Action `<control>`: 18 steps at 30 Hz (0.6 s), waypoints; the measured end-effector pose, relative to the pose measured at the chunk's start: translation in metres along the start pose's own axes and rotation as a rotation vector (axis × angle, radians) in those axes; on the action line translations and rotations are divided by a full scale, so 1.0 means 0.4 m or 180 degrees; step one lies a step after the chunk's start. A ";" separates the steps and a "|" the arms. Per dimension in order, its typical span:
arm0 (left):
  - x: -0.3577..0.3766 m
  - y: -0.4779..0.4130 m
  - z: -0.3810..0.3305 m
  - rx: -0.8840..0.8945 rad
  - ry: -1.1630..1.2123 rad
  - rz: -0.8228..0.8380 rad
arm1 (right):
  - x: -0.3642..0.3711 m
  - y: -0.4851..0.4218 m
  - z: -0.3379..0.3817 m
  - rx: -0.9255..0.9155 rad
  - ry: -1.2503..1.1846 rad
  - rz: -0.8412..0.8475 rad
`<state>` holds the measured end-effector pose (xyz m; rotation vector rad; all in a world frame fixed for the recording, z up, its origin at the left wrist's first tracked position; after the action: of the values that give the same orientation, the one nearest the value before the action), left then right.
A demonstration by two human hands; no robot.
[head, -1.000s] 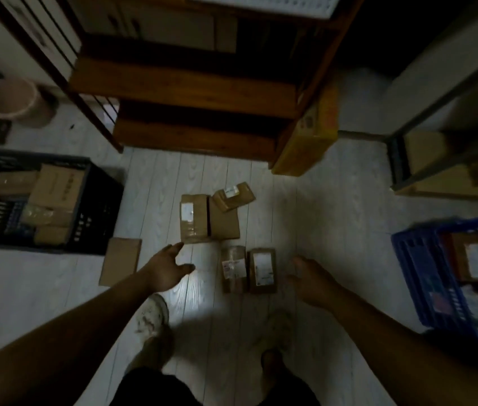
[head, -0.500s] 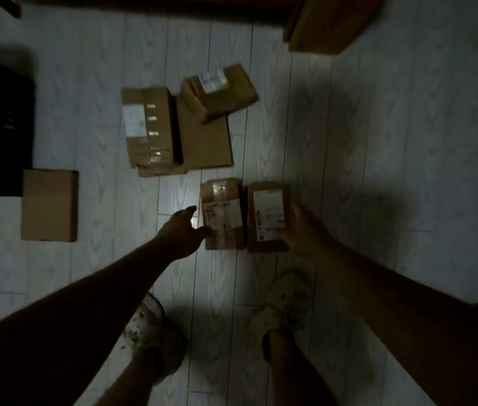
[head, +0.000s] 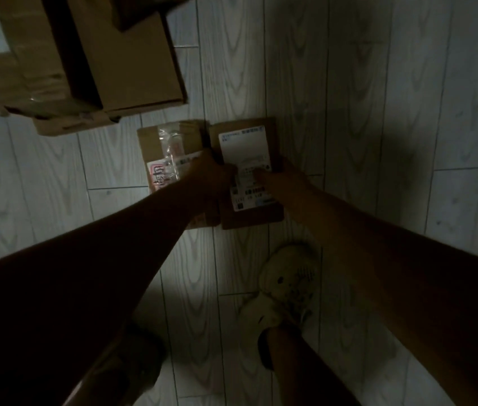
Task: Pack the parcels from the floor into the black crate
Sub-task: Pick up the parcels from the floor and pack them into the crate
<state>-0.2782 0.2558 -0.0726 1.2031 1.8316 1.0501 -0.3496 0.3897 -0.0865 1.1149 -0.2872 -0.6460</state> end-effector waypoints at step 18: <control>-0.406 0.939 -0.366 0.0803 0.0146 -0.0018 | 0.164 0.910 0.560 -0.0535 -0.0151 -0.0230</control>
<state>-0.2120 0.1575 0.3457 1.3267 2.0486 0.8682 -0.2929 0.2876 0.3299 0.9533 -0.2296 -0.7477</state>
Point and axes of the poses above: each hand's wrist, its own y-axis away from the middle knuckle, its own x-axis out of the palm, z = x × y, the point moved 6 cm from there along -y, towards the middle knuckle, and after that the axes turned 2 degrees about y, right-handed, at the moved point
